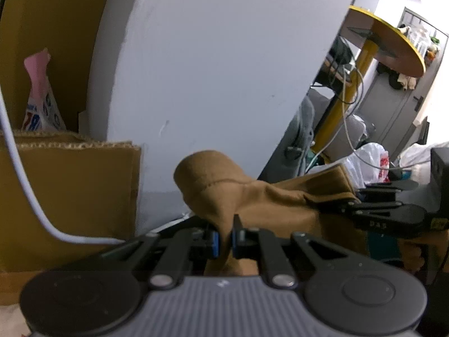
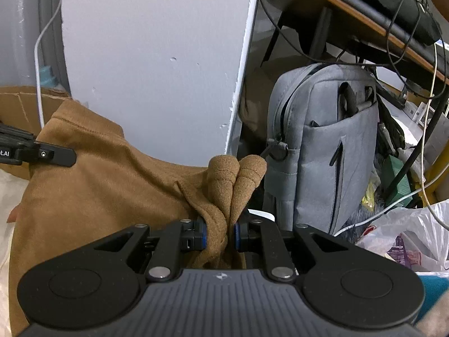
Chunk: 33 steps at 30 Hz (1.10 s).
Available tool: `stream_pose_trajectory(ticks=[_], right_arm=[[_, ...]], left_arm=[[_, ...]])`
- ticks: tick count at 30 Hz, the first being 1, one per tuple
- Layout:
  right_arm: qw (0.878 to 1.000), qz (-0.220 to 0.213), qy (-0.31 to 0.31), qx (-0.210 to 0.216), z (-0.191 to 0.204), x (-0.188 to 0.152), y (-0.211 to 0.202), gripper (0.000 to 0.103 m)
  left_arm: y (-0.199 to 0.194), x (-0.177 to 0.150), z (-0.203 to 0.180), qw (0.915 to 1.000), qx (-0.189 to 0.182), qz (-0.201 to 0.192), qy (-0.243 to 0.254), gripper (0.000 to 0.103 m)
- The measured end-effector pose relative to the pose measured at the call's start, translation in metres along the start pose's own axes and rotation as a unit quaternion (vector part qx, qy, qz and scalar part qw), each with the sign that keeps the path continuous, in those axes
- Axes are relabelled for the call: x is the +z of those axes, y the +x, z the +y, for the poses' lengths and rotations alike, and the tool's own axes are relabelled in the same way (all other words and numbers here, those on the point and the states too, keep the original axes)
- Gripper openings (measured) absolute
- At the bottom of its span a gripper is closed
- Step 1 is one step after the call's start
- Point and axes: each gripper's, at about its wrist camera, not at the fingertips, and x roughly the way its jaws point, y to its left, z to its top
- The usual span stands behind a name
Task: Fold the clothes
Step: 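Carry the folded shirt with both grippers toward the bed's end, then lower the folded shirt onto the duvet and open both grippers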
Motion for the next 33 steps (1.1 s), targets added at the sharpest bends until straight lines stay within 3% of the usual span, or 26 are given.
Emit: stream_pose_trajectory(ticks=[4,6,8,13,19,24,26,30,33], right_arm=[[1.0,0.008,0.0,-0.002,-0.002,-0.003,0.013,0.018],[1.0,0.025,0.005,-0.009,-0.001,-0.006,0.022,0.022],[0.999,0.034,0.011,-0.019,0.0,-0.007,0.027,0.032],[0.999,0.029,0.027,-0.033,-0.005,-0.003,0.017,0.046],[0.997,0.013,0.049,-0.052,-0.017,0.002,-0.01,0.051],[0.998,0.003,0.029,-0.048,-0.012,0.008,-0.036,0.046],[0.999,0.016,0.024,-0.041,-0.012,0.01,-0.038,0.033],[0.998,0.052,0.021,-0.034,-0.01,0.007,-0.026,0.028],[0.997,0.072,0.016,-0.029,-0.01,0.0,-0.013,0.015]], left_arm=[[0.012,-0.003,0.008,0.9996,0.011,0.016,-0.019,0.011],[0.018,-0.005,0.013,0.9989,0.028,0.025,-0.028,0.025],[0.018,-0.006,0.016,0.9972,0.063,0.023,-0.034,0.033],[0.003,-0.006,0.026,0.9944,0.081,0.014,-0.066,0.034],[-0.028,-0.005,0.024,0.9926,0.088,-0.011,-0.084,0.035],[-0.036,-0.003,0.011,0.9947,0.072,-0.014,-0.073,0.034],[-0.035,-0.004,0.005,0.9955,0.066,-0.014,-0.066,0.034],[-0.025,-0.006,-0.003,0.997,0.058,-0.007,-0.051,0.033],[-0.017,-0.009,-0.001,0.9969,0.058,-0.003,-0.052,0.033]])
